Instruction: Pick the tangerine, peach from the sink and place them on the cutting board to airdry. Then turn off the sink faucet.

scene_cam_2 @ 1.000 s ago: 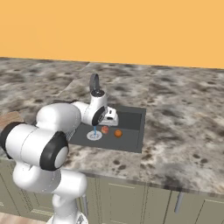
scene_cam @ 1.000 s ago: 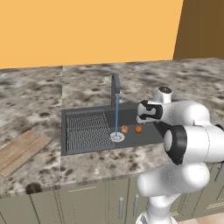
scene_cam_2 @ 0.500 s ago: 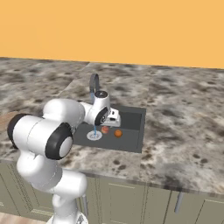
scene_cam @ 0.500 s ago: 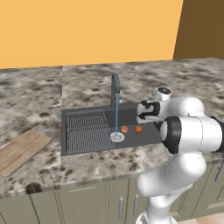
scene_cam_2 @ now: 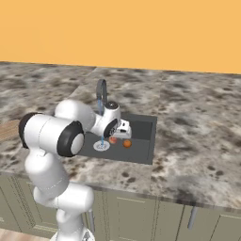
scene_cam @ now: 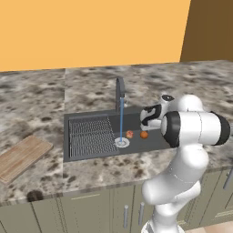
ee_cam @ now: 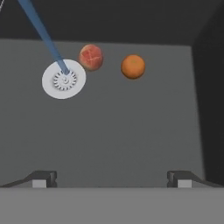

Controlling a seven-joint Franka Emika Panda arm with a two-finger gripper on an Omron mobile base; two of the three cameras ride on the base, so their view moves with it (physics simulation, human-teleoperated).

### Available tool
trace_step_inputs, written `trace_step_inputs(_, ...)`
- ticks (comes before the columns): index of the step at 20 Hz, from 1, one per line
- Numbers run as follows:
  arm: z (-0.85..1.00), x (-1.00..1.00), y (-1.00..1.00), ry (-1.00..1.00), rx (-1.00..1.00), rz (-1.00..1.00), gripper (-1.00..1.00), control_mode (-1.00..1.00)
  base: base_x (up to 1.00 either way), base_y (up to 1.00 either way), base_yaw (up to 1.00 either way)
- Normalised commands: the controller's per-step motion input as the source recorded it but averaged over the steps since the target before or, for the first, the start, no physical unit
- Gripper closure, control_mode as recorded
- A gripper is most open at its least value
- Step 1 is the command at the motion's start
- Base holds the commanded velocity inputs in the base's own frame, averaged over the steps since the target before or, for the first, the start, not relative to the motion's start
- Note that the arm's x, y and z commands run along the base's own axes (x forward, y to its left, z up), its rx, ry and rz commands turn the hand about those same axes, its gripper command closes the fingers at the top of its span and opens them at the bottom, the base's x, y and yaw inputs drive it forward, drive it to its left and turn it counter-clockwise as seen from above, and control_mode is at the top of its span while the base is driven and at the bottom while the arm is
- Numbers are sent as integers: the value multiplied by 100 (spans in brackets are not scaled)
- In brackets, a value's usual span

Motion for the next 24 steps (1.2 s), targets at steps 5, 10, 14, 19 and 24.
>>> trace_step_inputs(5,-27,25,-7,0,0,0,-100,-100,0,0,0)
trace_step_inputs(10,-27,27,-9,0,0,0,-100,-100,0,0,0)
trace_step_inputs(14,-21,29,-6,0,0,0,-100,-100,0,0,0)
trace_step_inputs(19,-20,33,-5,0,1,0,-100,-100,0,0,0)
trace_step_inputs(24,-24,35,-3,0,1,0,-100,-100,0,0,0)
